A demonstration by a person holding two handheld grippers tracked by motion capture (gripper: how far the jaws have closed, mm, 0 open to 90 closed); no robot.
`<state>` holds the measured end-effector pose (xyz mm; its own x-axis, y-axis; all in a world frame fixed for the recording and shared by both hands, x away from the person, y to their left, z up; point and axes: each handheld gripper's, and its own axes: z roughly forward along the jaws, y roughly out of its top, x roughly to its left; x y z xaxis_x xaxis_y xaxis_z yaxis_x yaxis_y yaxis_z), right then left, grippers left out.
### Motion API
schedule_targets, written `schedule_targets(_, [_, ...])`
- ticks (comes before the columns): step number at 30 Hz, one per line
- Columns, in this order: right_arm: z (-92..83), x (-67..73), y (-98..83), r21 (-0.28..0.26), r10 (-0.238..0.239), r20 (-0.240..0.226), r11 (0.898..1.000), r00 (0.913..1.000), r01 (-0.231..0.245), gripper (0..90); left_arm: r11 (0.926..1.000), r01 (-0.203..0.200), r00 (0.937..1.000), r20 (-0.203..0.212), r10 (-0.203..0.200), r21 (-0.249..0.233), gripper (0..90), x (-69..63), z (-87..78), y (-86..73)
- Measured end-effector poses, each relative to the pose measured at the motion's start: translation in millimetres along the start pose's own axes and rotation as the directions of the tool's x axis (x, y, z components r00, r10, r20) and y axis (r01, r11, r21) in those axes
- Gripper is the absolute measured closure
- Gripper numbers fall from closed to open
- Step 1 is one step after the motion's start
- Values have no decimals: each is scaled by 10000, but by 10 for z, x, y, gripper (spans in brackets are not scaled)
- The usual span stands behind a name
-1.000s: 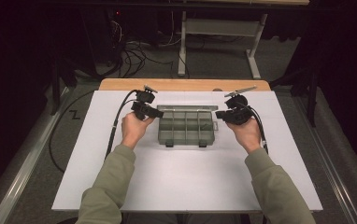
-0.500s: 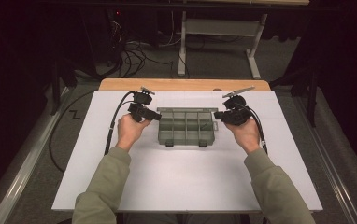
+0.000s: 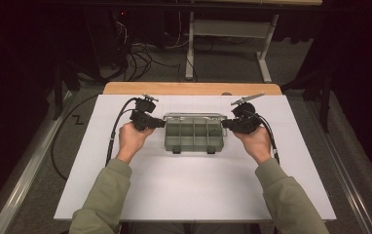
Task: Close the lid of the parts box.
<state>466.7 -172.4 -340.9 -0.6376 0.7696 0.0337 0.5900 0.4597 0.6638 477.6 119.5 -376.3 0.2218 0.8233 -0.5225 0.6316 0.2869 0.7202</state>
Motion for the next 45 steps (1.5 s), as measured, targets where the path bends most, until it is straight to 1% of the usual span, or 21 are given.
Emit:
schedule_targets(2, [-7, 8, -15, -36, -20, -20, 10000, 10000, 20, 878, 10000, 29, 10000, 80, -28, -84, 779, -8, -25, -7])
schedule_targets(4, [-16, 14, -34, -75, -51, -55, 10000, 10000, 51, 877, 9999, -48, 9999, 158, 50, -121, 778, -17, -54, -14])
schedule_targets(5, [-20, 13, -45, -89, -64, -63, 9999, 10000, 63, 877, 9998, 24, 9998, 215, -20, -179, 777, -26, -66, -19])
schedule_targets(8, [-37, 7, -75, -117, -28, -91, 9999, 10000, 27, 877, 9998, -45, 9996, 271, 50, -191, 774, -30, -104, -28])
schedule_targets(11, [-60, -1, -101, -198, 8, -132, 9998, 9999, -10, 876, 9993, -50, 9992, 383, 64, -372, 766, -44, -155, -26])
schedule_targets(14, [-74, -7, -118, -238, 28, -175, 9997, 9998, -32, 876, 9992, -40, 9988, 486, 60, -408, 755, -53, -205, -18])
schedule_targets(17, [-78, -1, -130, -276, 7, -201, 9996, 9998, -12, 876, 9994, -97, 9987, 501, 113, -326, 750, -46, -250, -33])
schedule_targets(19, [-77, 9, -138, -273, -37, -235, 9996, 9997, 31, 876, 9997, -145, 9990, 413, 153, -212, 746, -27, -273, -45])
schedule_targets(21, [-78, 13, -146, -250, -56, -242, 9997, 9997, 50, 876, 9997, -168, 9994, 312, 175, -202, 745, 0, -294, -41])
schedule_targets(23, [-80, 12, -154, -231, -49, -251, 9997, 9997, 43, 876, 9995, -136, 9996, 258, 144, -285, 745, 27, -325, -9])
schedule_targets(27, [-84, 4, -187, -239, -89, -296, 9997, 9995, 81, 875, 9978, 145, 9994, 339, -123, -654, 753, 21, -370, 62])
schedule_targets(30, [-70, -4, -227, -149, -59, -344, 9999, 9994, 54, 874, 9962, 266, 9985, 508, -224, -829, 761, -31, -380, 95])
schedule_targets(31, [-60, -6, -245, -141, -46, -364, 9999, 9993, 41, 875, 9956, 256, 9982, 567, -205, -907, 762, -65, -374, 97])
schedule_targets(34, [-33, -9, -301, -74, -14, -411, 10000, 9992, 11, 875, 9955, 146, 9977, 678, -82, -939, 765, -135, -347, 86])
schedule_targets(36, [-20, -11, -331, -30, -2, -441, 10000, 9990, 0, 875, 9958, 66, 9972, 748, 3, -914, 766, -173, -319, 64])
schedule_targets(38, [-6, -14, -363, 23, 35, -503, 10000, 9987, -34, 875, 9961, 86, 9970, 775, -18, -873, 766, -188, -295, 46])
schedule_targets(40, [10, -19, -392, 75, 65, -535, 10000, 9985, -61, 875, 9972, 19, 9973, 734, 36, -744, 766, -190, -270, 21])
schedule_targets(45, [64, -27, -449, 267, 85, -602, 9996, 9982, -69, 875, 9979, -84, 9964, 835, 138, -648, 766, -218, -260, -45])
